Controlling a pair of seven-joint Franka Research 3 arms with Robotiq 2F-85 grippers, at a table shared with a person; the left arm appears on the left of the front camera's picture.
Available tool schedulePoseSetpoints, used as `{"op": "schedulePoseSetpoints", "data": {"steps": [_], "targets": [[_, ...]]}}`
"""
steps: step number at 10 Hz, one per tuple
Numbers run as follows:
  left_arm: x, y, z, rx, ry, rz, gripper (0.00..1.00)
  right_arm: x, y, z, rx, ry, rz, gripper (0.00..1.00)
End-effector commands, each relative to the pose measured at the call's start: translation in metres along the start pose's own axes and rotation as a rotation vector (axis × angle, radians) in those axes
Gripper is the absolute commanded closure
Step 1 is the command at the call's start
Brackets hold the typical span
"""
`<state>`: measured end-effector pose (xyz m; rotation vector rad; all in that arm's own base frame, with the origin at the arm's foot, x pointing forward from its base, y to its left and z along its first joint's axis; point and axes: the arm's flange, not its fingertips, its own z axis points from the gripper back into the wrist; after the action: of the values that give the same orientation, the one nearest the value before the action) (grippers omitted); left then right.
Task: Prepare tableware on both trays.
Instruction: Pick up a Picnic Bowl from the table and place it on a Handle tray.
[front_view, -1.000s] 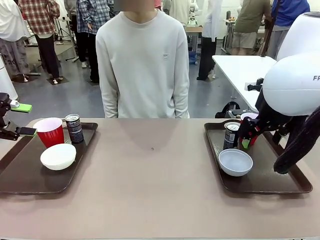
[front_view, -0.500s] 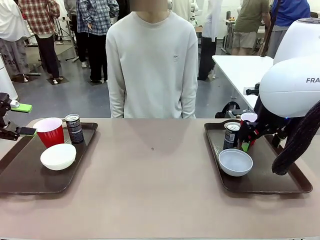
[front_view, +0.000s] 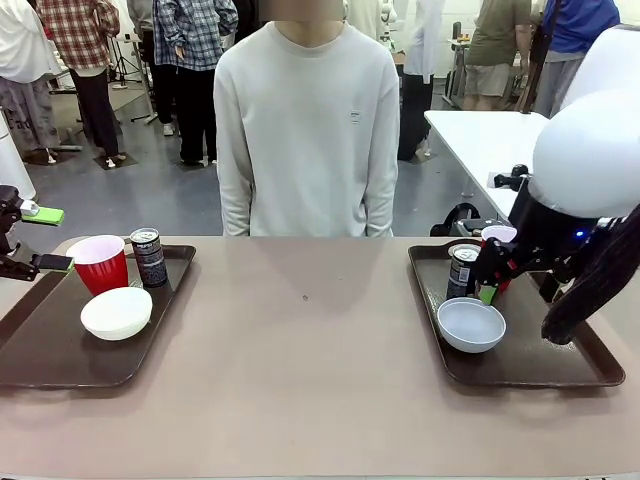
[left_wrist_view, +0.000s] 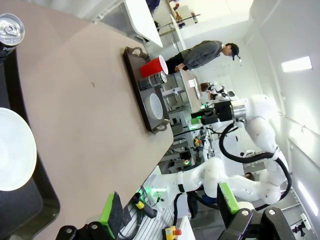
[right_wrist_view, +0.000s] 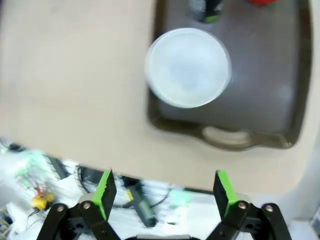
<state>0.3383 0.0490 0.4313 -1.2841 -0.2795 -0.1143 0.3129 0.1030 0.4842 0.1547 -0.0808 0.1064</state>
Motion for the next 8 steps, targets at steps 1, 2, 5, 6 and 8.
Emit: {"op": "schedulePoseSetpoints", "data": {"steps": [1, 2, 5, 6, 8], "targets": [[-0.005, 0.001, 0.0, -0.014, -0.004, -0.018, 0.0, -0.066, -0.022, -0.004, 0.343, -0.027, -0.1, 0.0], [-0.005, 0.001, 0.0, -0.014, -0.004, -0.018, 0.0, -0.079, -0.028, 0.001, 0.457, -0.046, -0.162, 0.0], [-0.005, 0.001, 0.0, -0.014, -0.004, -0.018, 0.0, -0.094, -0.061, 0.004, 0.68, -0.144, -0.202, 0.0], [-0.005, 0.001, 0.0, -0.014, -0.004, -0.018, 0.0, -0.089, -0.067, -0.004, 0.713, -0.184, -0.151, 0.0], [-0.005, 0.001, 0.0, -0.014, -0.004, -0.018, 0.0, -0.067, -0.069, -0.03, 0.786, -0.159, -0.016, 0.0]]}}
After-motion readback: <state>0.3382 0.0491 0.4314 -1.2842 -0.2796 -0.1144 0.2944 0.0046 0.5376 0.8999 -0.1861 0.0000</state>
